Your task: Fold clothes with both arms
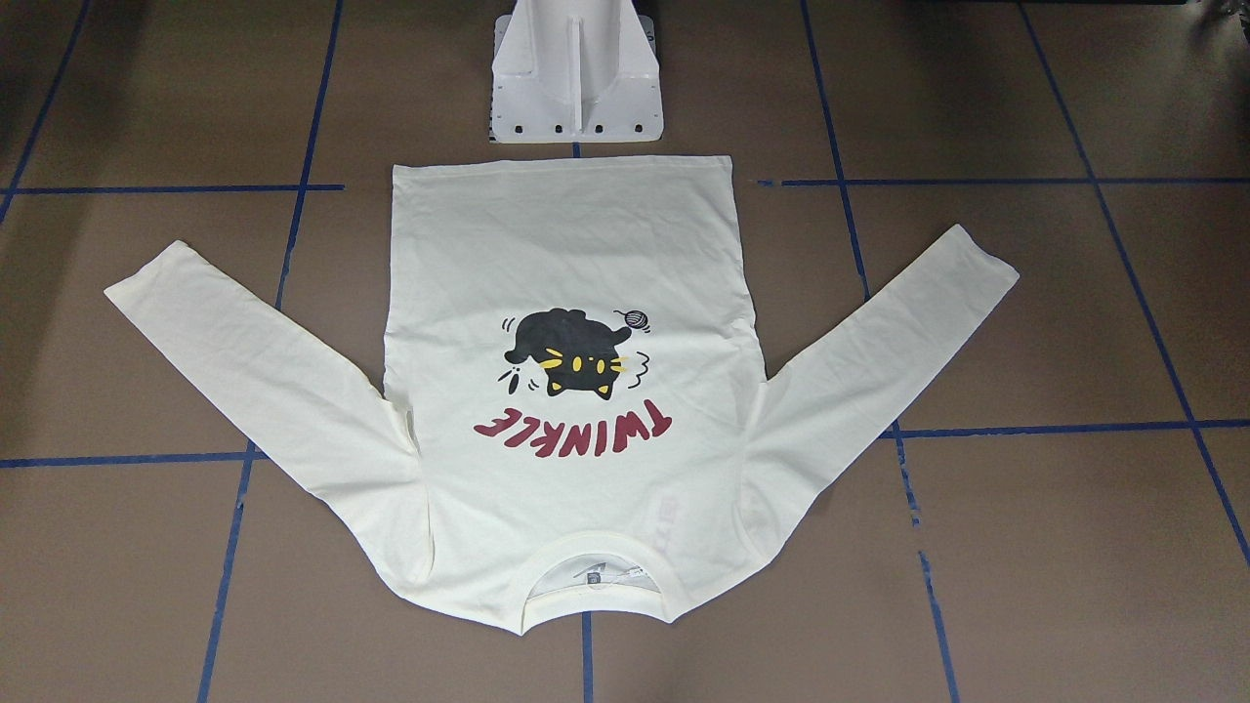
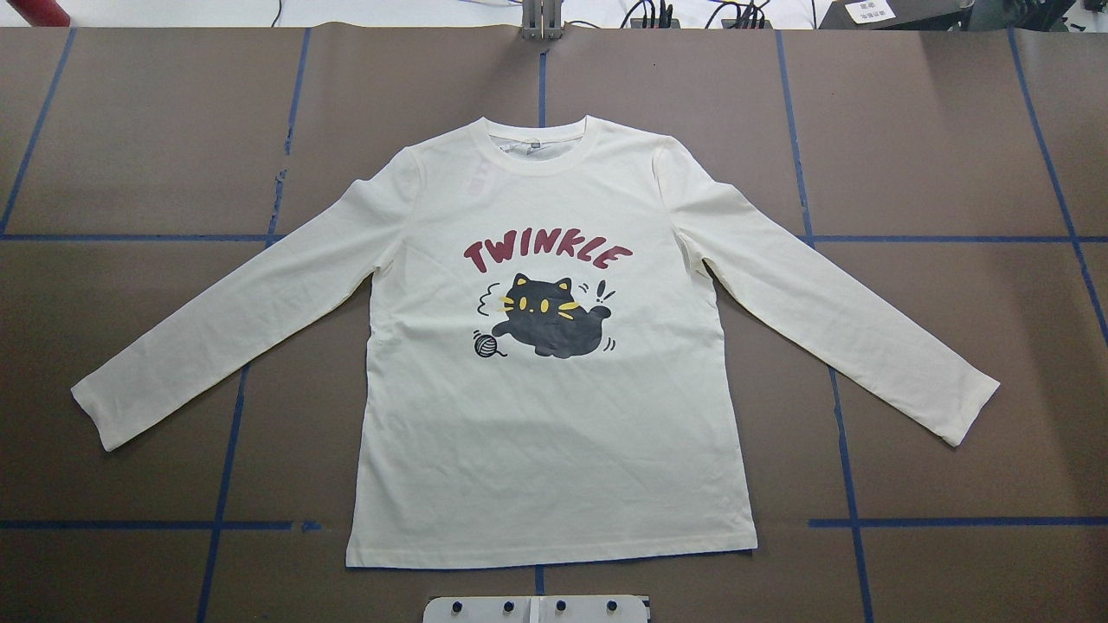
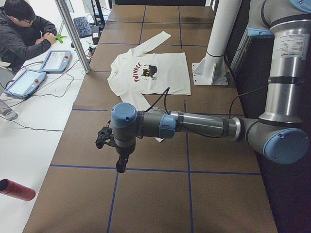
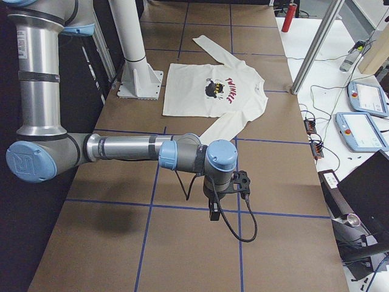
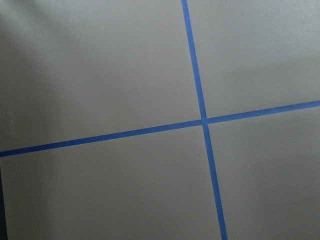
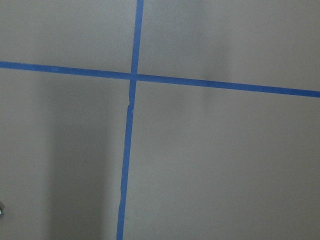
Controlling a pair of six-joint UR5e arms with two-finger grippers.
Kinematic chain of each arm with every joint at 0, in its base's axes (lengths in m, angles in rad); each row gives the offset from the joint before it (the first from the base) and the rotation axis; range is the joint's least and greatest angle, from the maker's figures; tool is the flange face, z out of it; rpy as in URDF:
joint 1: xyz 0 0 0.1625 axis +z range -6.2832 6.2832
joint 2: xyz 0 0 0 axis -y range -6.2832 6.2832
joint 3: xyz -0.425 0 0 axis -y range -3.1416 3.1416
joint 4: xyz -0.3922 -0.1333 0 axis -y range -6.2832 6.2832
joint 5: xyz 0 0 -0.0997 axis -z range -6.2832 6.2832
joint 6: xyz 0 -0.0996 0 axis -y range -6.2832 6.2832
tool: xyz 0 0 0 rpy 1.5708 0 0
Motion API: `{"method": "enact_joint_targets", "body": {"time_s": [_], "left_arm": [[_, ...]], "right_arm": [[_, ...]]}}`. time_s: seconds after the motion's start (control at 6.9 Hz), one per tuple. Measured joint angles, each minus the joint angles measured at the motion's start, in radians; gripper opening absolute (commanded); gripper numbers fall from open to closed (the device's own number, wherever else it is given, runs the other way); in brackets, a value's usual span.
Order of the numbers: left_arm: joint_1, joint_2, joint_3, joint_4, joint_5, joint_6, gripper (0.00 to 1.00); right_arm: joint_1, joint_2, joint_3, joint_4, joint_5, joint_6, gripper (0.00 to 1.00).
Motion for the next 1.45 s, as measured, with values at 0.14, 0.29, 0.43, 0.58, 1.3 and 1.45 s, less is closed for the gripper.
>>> {"method": "enact_joint_targets", "body": {"time_s": [0.14,0.29,0.43,0.58,1.3,1.45], "left_arm": [[0.003,0.0,-0.003,-0.006,0.0,0.002,1.0],[0.008,0.001,-0.005,-0.019,0.001,0.007,1.0],[0.01,0.001,-0.005,-0.027,0.001,0.01,1.0],[0.018,0.0,-0.007,-0.041,0.009,0.009,1.0],[0.034,-0.011,0.028,-0.375,0.034,-0.048,1.0],[0.034,-0.015,0.037,-0.443,0.034,-0.062,1.0]], "right_arm": [[0.0,0.001,0.001,0.0,0.0,0.001,1.0],[-0.001,0.001,0.007,0.001,0.0,0.001,1.0],[-0.003,0.002,0.03,0.001,0.0,0.001,1.0],[-0.014,0.007,0.064,0.001,0.001,0.004,1.0],[-0.055,0.034,0.05,0.321,0.056,0.022,1.0],[-0.057,0.017,0.036,0.352,0.114,0.032,1.0]]}}
